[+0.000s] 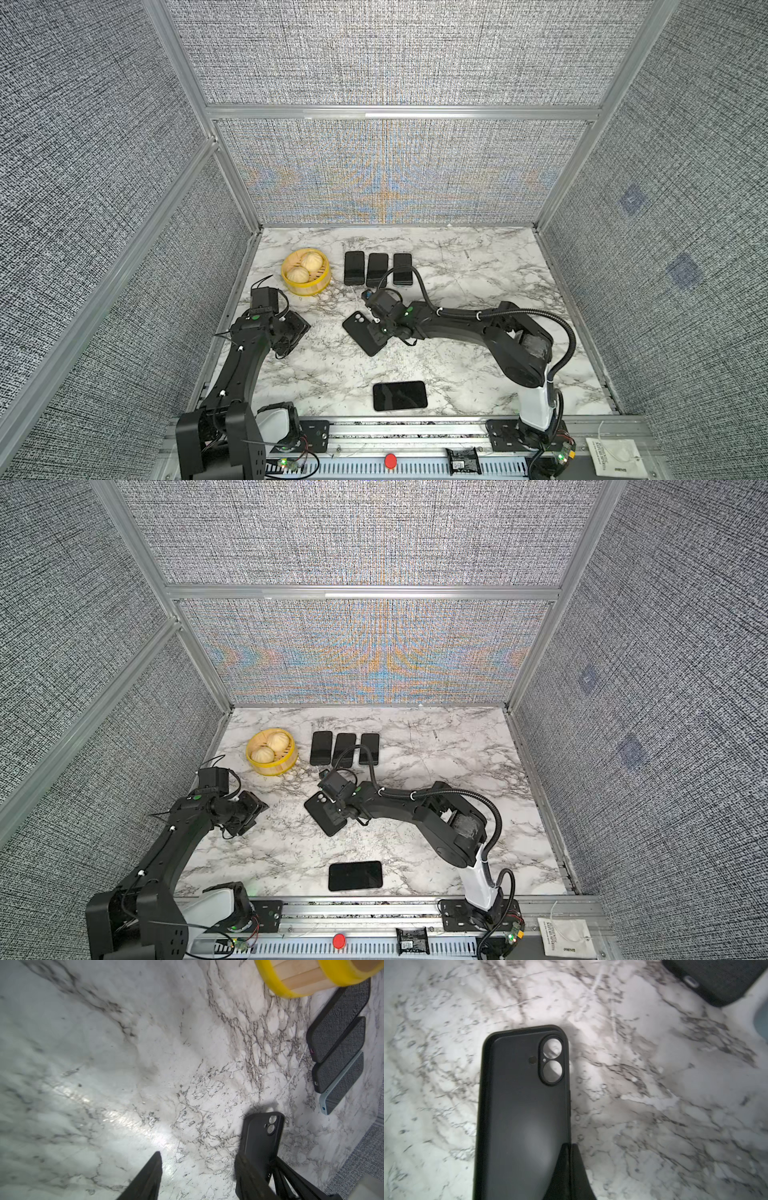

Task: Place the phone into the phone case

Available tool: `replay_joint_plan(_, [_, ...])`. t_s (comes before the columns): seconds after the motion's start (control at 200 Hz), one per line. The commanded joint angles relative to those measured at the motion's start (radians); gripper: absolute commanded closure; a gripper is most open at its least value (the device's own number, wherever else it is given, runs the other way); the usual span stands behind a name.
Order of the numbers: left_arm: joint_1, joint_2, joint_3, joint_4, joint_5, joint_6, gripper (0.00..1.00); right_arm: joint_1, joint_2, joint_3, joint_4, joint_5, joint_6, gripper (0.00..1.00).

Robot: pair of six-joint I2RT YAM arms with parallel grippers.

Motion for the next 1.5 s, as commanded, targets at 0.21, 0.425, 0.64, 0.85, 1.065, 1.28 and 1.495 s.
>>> replay_joint_plan(0.21, [-0.053,0.02,-0.035,0.115,0.099,-0.011,0.43,-0.05,0.01,-0.025,0.02,0.01,0.153,1.0])
replay_joint_plan(0.425, [-0.097,0.045,-0.037,0.154,0.108,-0.026,0.43,-0.052,0.02,-0.003,-0.001,-0.026,0.147,0.69])
replay_joint_plan(0.64, [-0.178,0.095,-0.035,0.187,0.103,-0.029,0.43,-0.061,-0.094,-0.009,-0.099,-0.041,0.066,0.37])
replay_joint_plan(0.85, [-0.272,0.145,-0.083,0.248,0.193,-0.025,0.43,0.033,-0.337,-0.173,-0.268,-0.034,-0.232,0.31])
replay_joint_plan(1.065, [-0.316,0.203,-0.089,0.283,0.215,-0.031,0.43,0.144,-0.458,-0.291,-0.33,-0.121,-0.581,0.28])
replay_joint_plan(1.28, [-0.315,0.209,-0.079,0.274,0.216,-0.026,0.43,0.221,-0.429,-0.343,-0.328,-0.216,-0.742,0.21])
replay_joint_plan(1.495, [-0.317,0.229,-0.068,0.277,0.217,-0.023,0.43,0.258,-0.316,-0.325,-0.264,-0.191,-0.679,0.17])
